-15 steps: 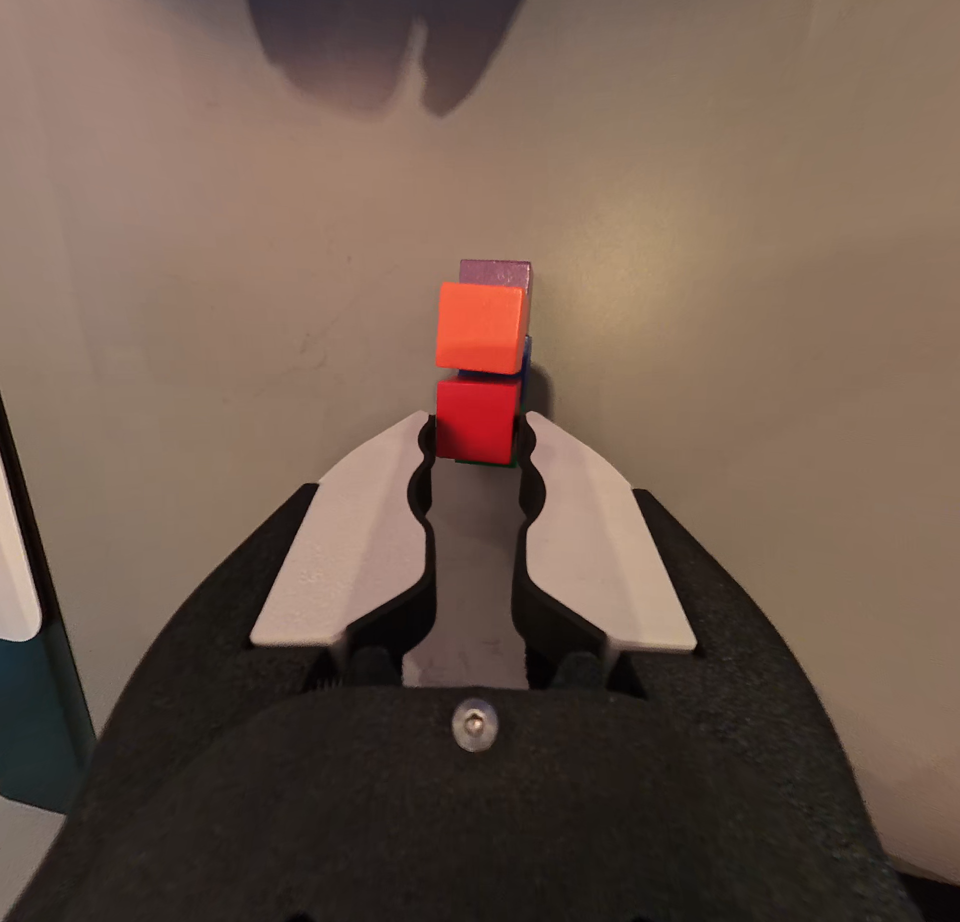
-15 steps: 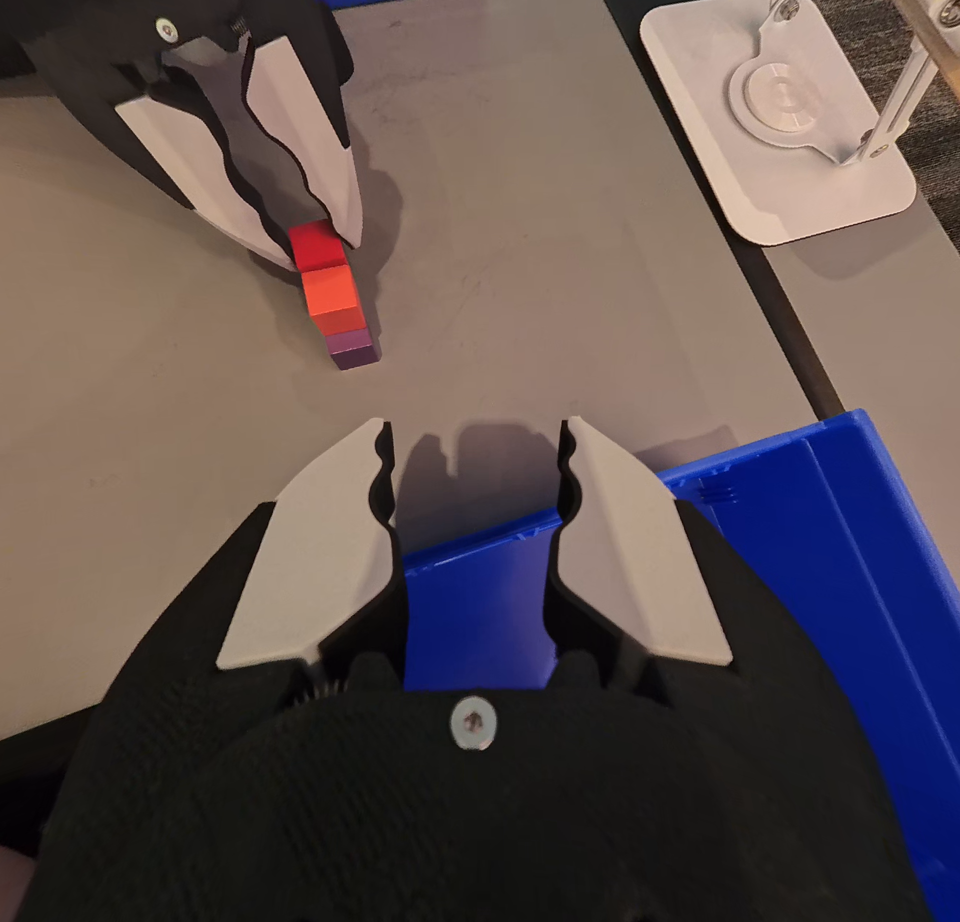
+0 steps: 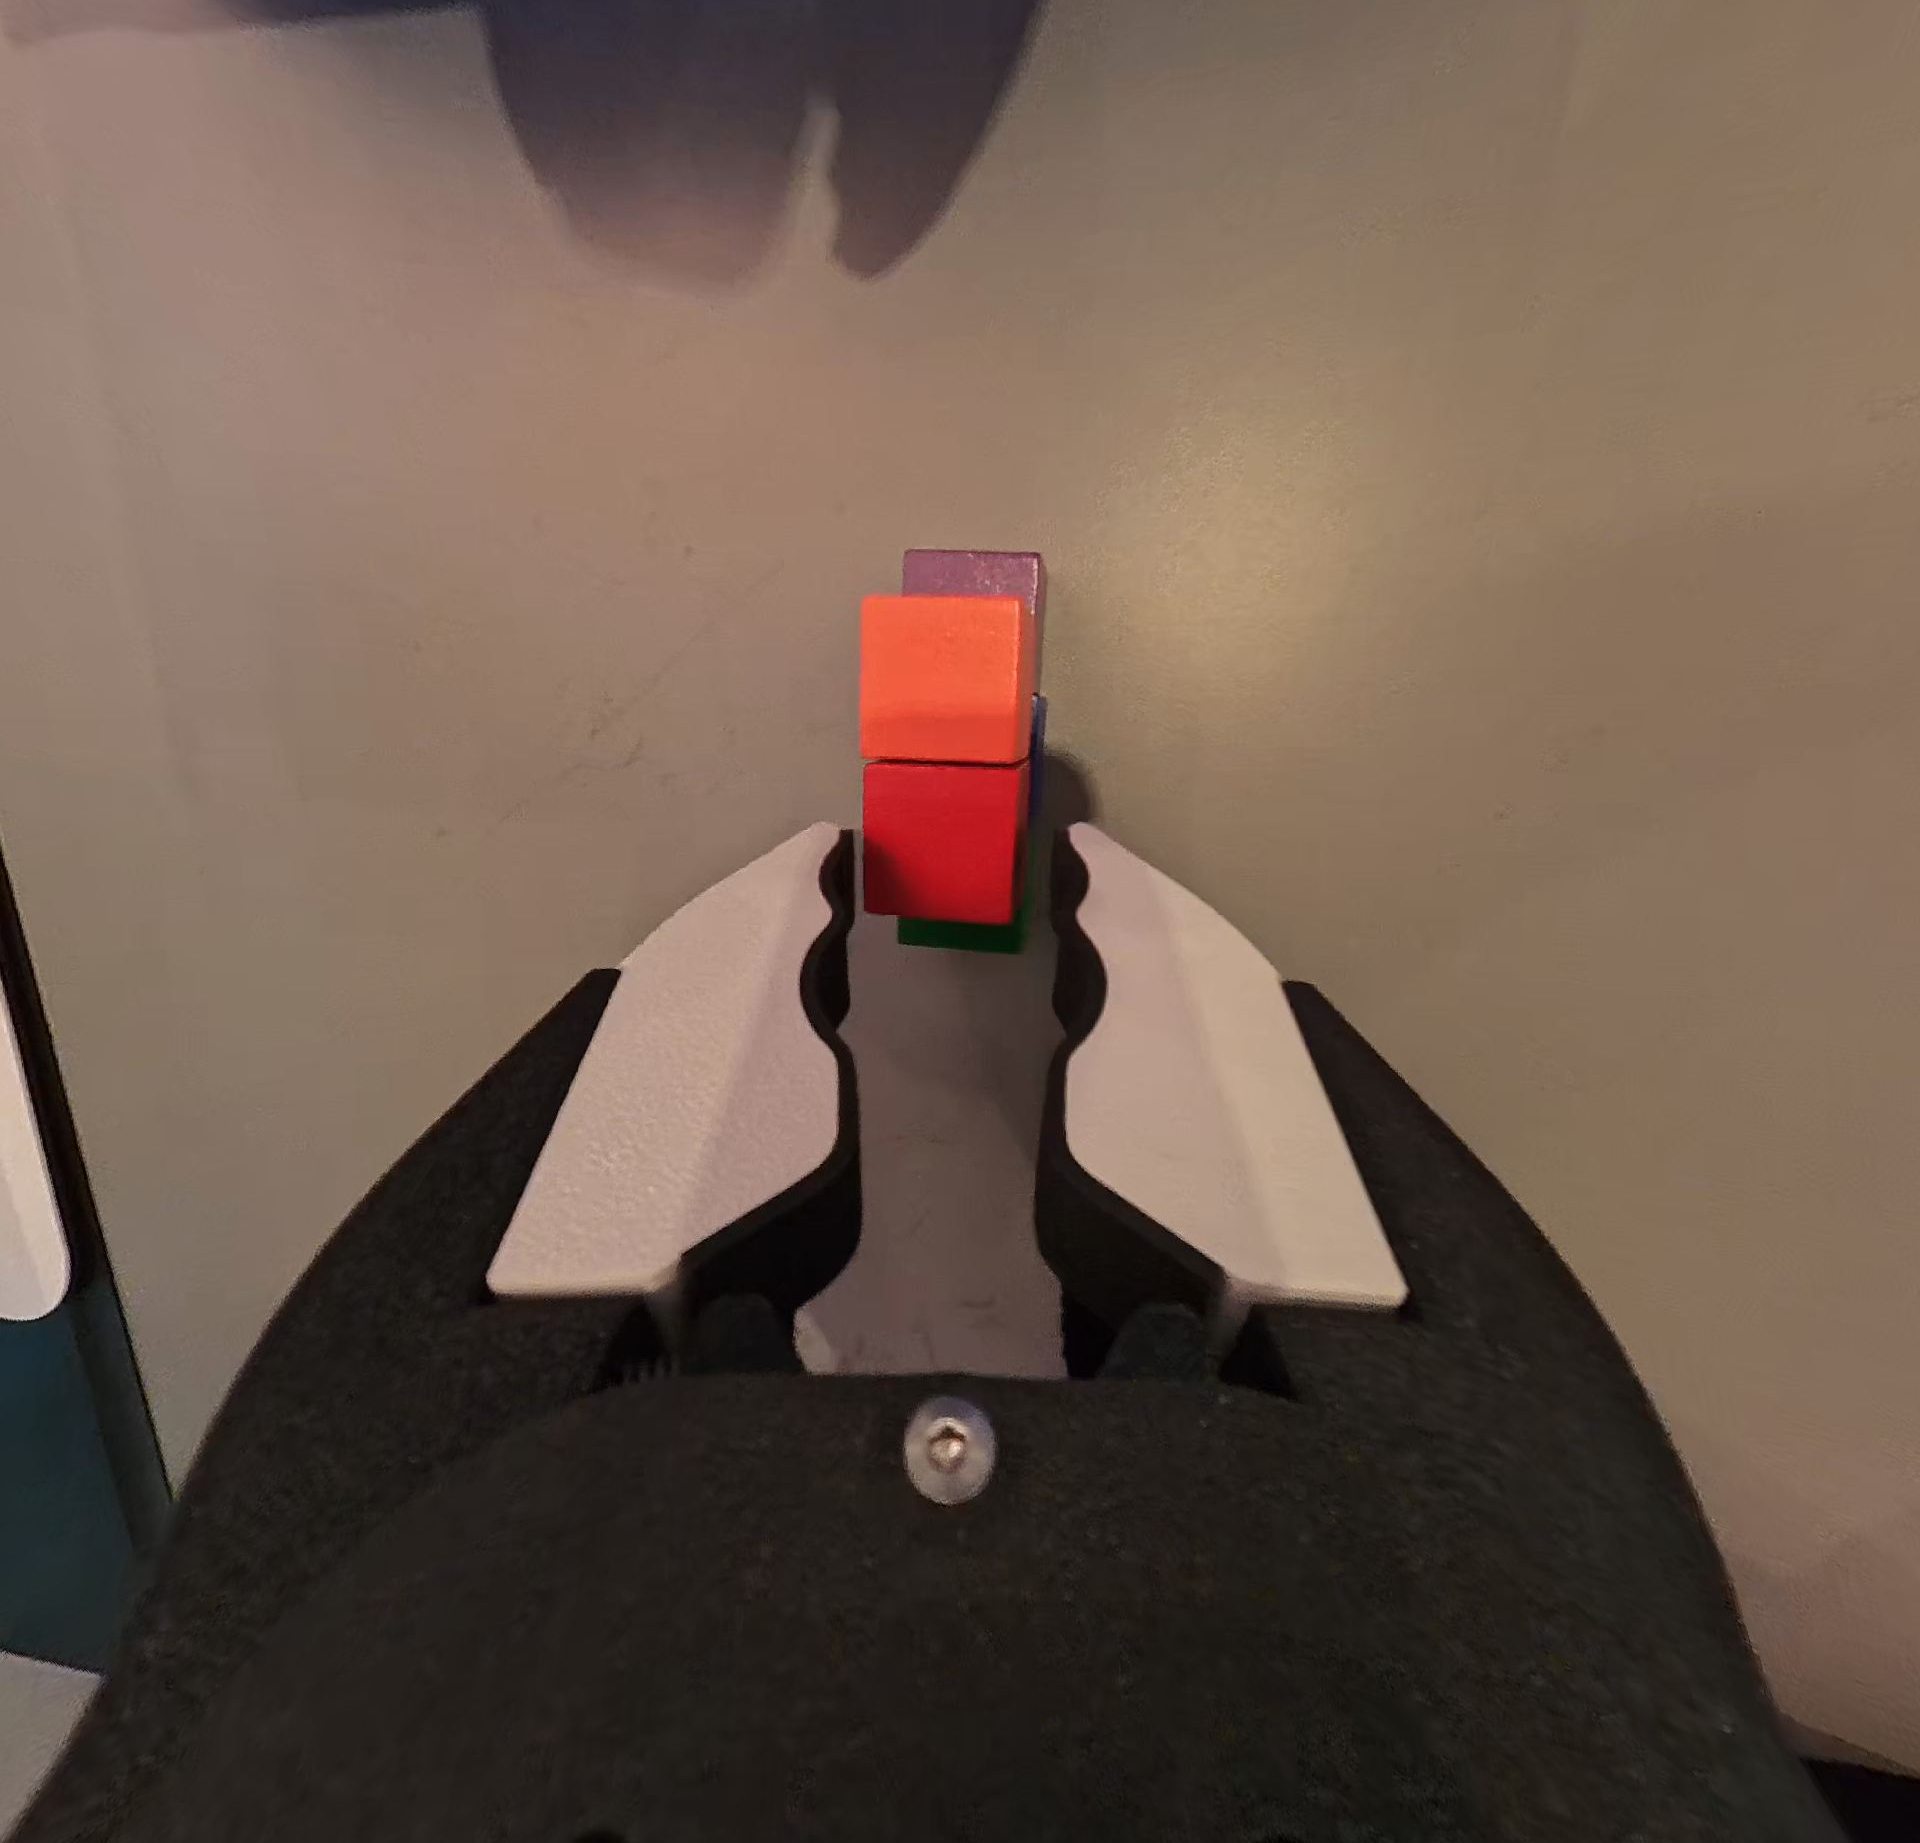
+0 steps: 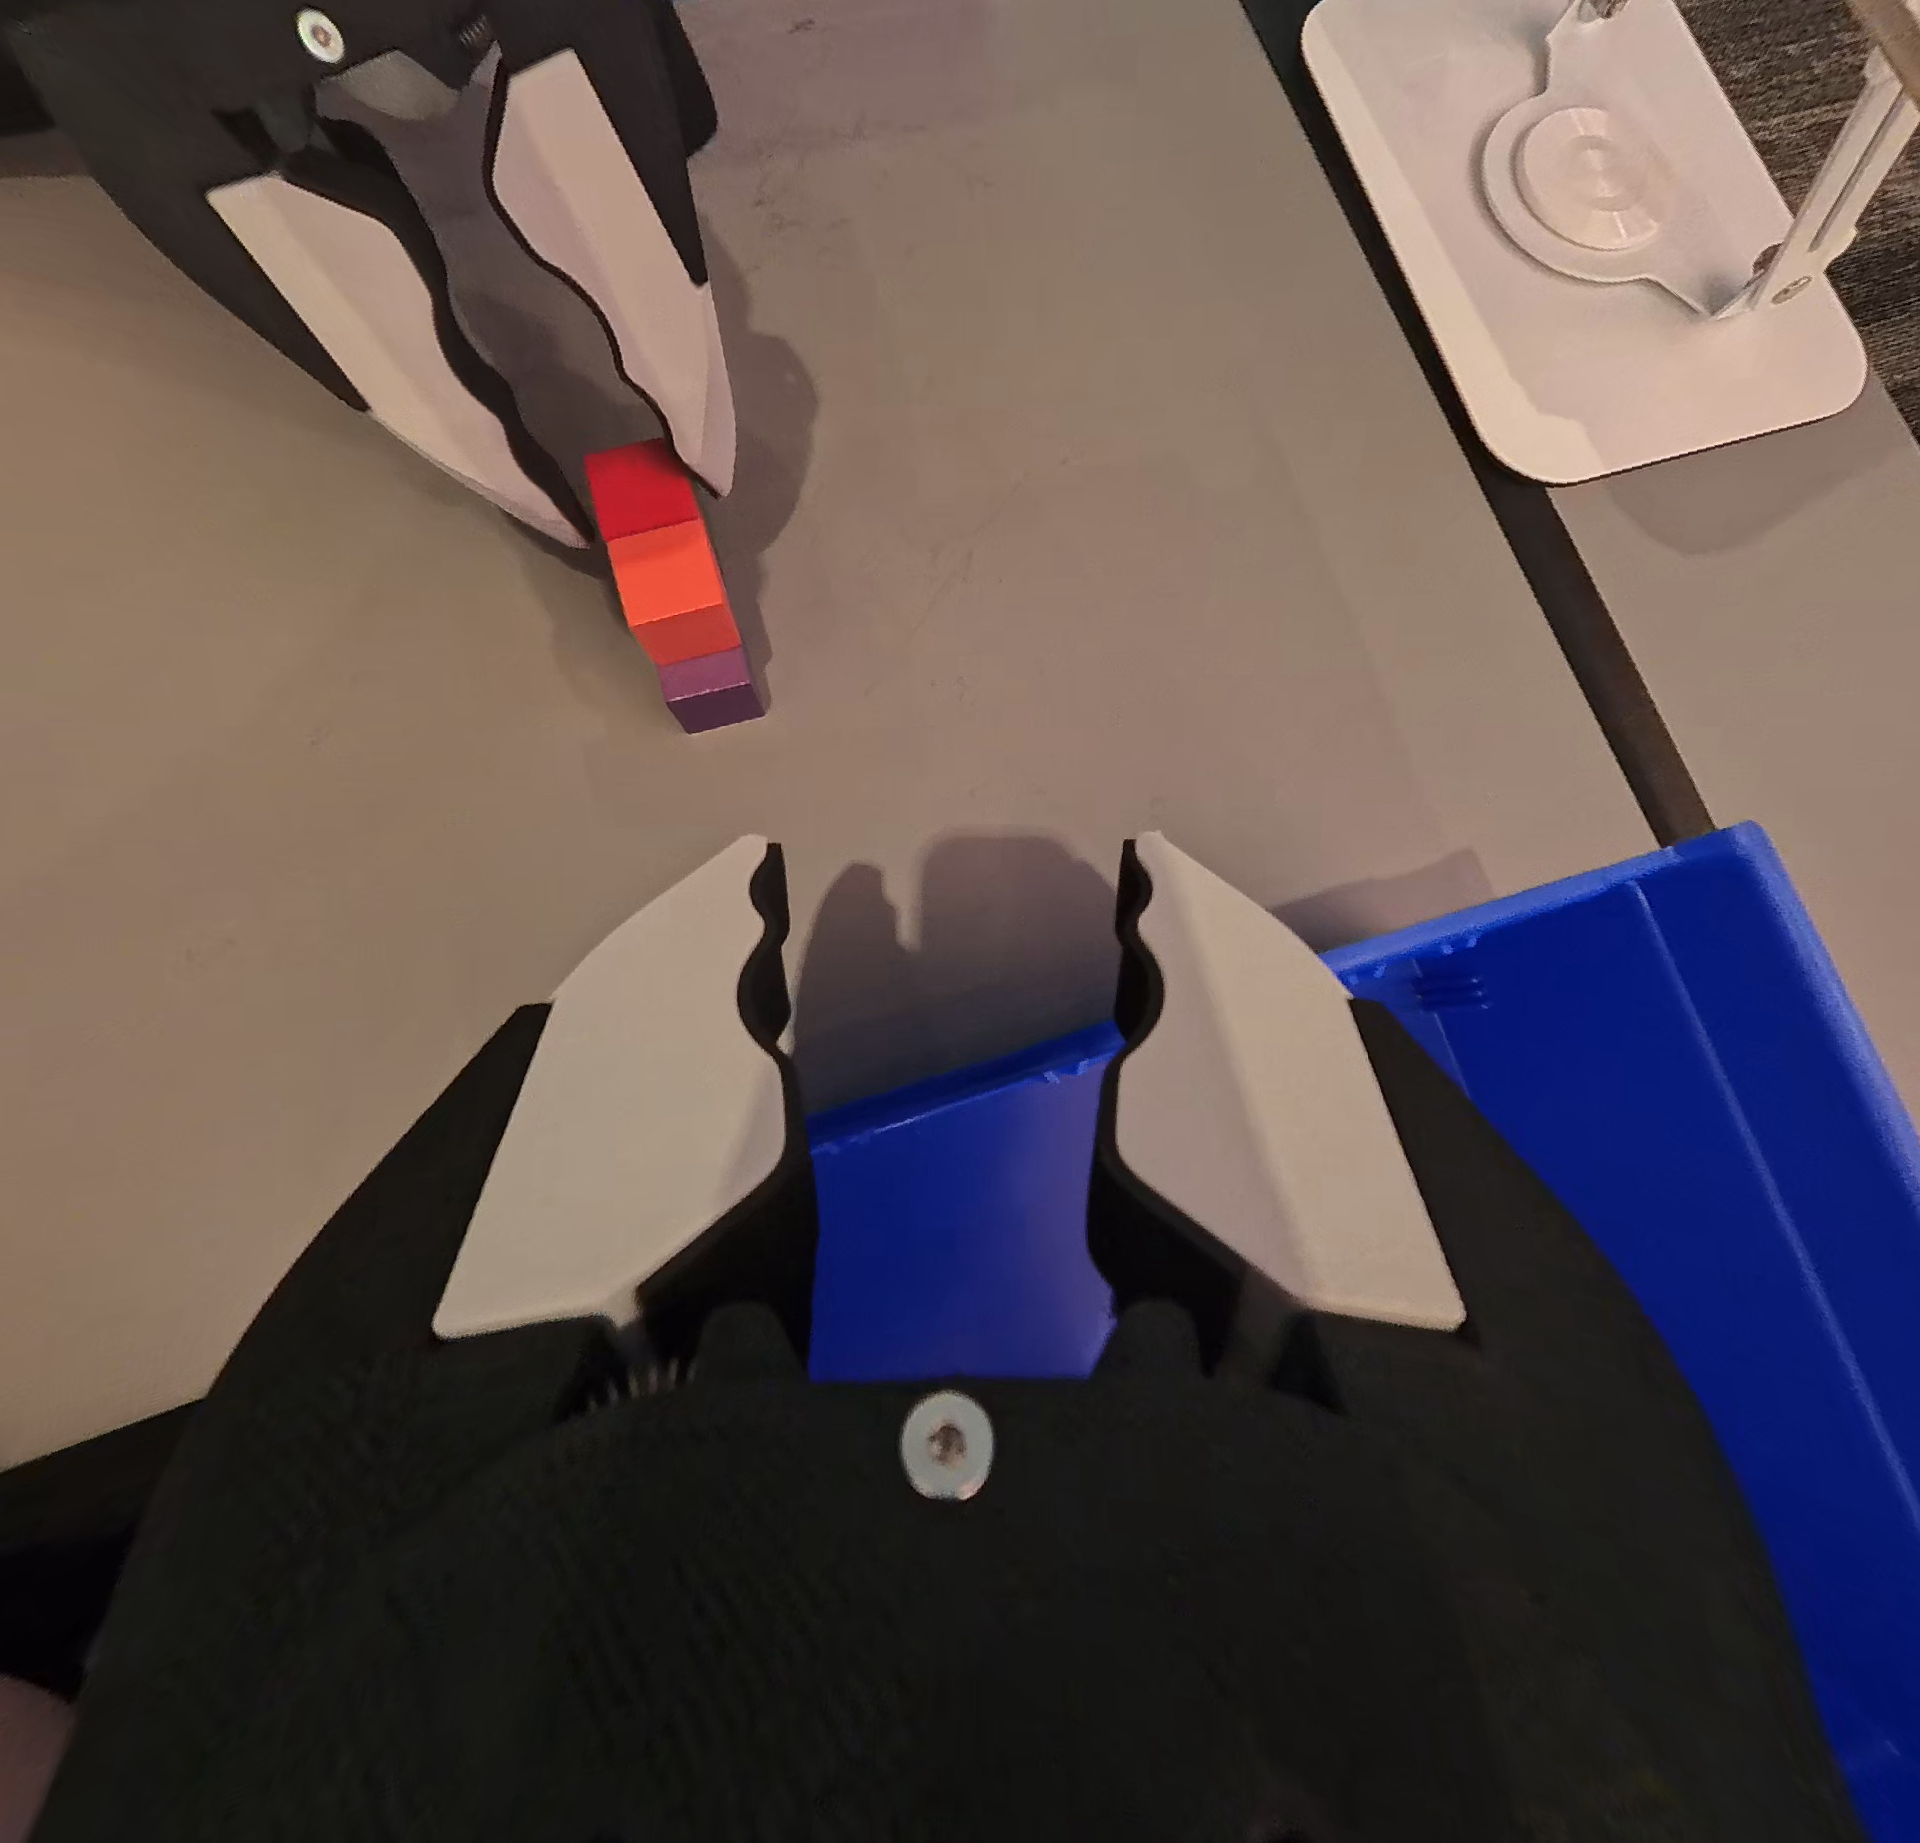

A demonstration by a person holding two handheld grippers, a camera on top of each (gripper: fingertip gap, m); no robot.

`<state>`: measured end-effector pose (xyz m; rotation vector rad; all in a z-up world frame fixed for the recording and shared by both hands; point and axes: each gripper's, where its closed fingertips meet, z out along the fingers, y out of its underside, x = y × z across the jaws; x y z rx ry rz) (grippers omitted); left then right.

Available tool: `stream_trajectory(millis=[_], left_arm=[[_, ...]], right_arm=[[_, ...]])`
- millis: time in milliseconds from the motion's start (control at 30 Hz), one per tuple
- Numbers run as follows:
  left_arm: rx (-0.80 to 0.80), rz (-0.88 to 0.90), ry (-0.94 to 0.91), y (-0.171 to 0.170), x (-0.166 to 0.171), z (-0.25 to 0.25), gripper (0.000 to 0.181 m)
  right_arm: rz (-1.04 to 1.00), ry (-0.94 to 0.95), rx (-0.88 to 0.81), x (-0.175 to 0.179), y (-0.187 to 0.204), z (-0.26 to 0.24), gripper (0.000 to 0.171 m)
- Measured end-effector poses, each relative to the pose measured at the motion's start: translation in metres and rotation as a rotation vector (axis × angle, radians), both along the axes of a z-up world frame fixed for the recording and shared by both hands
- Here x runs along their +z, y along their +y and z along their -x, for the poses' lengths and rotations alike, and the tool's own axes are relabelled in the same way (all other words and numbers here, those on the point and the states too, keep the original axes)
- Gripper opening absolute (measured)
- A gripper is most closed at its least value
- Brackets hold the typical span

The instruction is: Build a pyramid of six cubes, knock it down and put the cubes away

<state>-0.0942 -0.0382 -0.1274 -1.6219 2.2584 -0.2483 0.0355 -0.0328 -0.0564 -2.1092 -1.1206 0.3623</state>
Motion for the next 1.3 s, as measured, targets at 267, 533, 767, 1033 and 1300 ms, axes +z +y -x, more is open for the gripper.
stream_trajectory(millis=[267,533,767,1033,1300], left_arm=[[0.049,-0.022,-0.165,0.015,0.053,0.011,0.038],[0.404,-0.124,-0.722,0.084,0.204,0.106,0.057],[0.773,-0.235,-0.414,0.164,0.136,0.225,0.060],[0.662,-0.117,-0.109,0.179,0.032,0.239,0.052],[0.640,-0.027,0.024,0.178,-0.013,0.233,0.049]], right_arm=[[-0.011,0.009,0.006,0.003,-0.001,0.001,0.062],[-0.098,0.098,0.010,0.031,-0.001,0.002,0.062],[-0.113,0.117,0.001,0.034,-0.001,0.001,0.062],[-0.064,0.088,0.008,0.019,0.000,0.006,0.062],[-0.048,0.075,0.014,0.014,-0.001,0.006,0.062]])
